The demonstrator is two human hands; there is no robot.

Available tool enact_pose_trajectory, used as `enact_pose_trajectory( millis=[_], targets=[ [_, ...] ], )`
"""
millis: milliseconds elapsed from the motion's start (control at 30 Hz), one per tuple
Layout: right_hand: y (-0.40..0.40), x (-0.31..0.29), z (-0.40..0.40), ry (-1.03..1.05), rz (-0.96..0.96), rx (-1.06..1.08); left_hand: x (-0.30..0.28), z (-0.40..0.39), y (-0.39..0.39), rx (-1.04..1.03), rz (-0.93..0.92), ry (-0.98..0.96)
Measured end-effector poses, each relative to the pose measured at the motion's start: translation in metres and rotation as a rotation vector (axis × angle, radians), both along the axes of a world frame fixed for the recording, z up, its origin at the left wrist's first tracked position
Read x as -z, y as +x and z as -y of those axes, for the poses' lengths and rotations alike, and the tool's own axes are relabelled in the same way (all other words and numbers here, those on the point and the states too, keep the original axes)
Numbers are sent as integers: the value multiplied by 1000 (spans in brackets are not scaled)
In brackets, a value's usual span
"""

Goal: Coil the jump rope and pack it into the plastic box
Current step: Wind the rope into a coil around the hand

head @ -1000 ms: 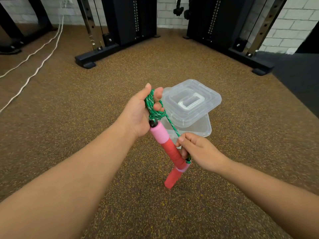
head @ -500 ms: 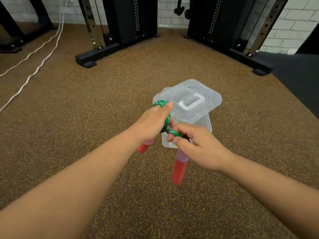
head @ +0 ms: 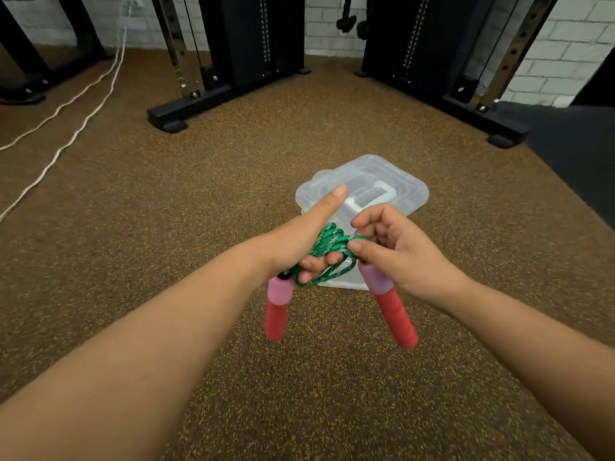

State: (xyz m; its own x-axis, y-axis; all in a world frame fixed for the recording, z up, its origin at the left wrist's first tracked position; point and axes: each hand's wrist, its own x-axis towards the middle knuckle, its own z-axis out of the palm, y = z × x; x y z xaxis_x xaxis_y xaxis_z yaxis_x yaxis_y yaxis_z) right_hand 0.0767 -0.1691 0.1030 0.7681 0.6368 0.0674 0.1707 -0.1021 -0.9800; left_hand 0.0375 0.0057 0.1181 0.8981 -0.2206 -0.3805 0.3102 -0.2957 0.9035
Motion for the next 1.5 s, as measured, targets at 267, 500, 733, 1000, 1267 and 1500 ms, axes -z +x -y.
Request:
enact_pose_trajectory(
  millis=[267, 500, 733, 1000, 1267, 1500],
  targets=[
    [-11, 11, -4, -122, -315, -335, 4, 2, -1, 148, -220, -332],
    [-5, 13, 0, -169, -305, -339, 13, -10, -7, 324, -212, -474],
    [0, 25, -3, -264, -202, -229, 16, -17, -5, 165, -233, -460],
    [-2, 44, -6, -251, -227, 6, 27, -19, -3, -60, -99, -297],
    [2, 47, -15, -55, -425, 151, 26, -11, 14, -228, 202, 264],
    [1, 56, -10, -18, -516, 90, 34, -8, 16, -283, 193, 293]
  ],
)
